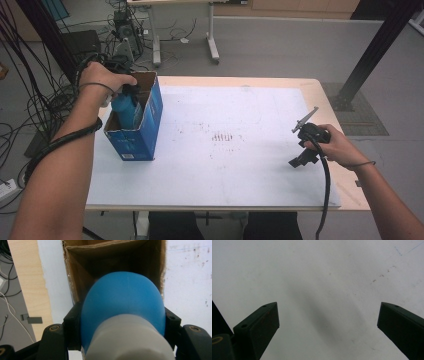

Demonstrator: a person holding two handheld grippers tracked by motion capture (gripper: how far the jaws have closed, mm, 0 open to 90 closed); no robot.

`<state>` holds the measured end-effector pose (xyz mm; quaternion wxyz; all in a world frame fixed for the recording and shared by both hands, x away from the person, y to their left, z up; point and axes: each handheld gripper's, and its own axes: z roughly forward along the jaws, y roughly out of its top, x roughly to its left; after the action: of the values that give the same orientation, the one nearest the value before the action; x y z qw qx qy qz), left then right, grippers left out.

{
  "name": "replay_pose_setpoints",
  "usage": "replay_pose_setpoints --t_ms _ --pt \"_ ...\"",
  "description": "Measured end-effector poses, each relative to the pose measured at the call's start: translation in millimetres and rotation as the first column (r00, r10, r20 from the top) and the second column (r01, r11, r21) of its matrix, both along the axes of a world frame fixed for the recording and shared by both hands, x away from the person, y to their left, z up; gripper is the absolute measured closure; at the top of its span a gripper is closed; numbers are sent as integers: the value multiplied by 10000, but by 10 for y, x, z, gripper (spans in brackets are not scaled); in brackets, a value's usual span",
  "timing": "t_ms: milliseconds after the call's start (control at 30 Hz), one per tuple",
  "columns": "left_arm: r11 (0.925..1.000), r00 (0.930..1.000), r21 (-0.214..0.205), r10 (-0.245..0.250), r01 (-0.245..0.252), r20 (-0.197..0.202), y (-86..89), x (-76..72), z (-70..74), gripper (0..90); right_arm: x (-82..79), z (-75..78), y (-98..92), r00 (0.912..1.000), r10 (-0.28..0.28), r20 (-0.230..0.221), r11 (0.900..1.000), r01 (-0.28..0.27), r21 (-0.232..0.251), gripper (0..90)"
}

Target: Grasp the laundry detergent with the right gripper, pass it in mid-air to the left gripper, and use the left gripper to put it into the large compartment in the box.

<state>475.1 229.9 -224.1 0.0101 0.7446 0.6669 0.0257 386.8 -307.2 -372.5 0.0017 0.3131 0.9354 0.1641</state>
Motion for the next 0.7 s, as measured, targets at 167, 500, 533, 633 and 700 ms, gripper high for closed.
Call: replay_pose_setpoints --t_ms 167,500,533,633,700 --pt "9999 9998 -54 139 -140 -126 21 8 -139 375 -4 -9 -12 10000 -25 -24 10000 25 -47 38" --pt "9999 9994 -11 128 -128 -334 -10 17 -292 375 -11 -36 -27 9999 -64 -79 10000 63 -26 38" --pt "9999 9994 -13 128 -129 -326 -14 18 -301 375 -11 -38 -28 10000 -62 -74 10000 62 -26 38" --pt "10000 9993 42 76 -74 -380 -39 17 -333 375 -14 -41 -26 10000 -65 -71 10000 65 10 38" --pt "10000 9991 55 67 -65 -410 -48 17 -360 375 -16 -43 -25 9999 -71 -83 10000 71 22 38"
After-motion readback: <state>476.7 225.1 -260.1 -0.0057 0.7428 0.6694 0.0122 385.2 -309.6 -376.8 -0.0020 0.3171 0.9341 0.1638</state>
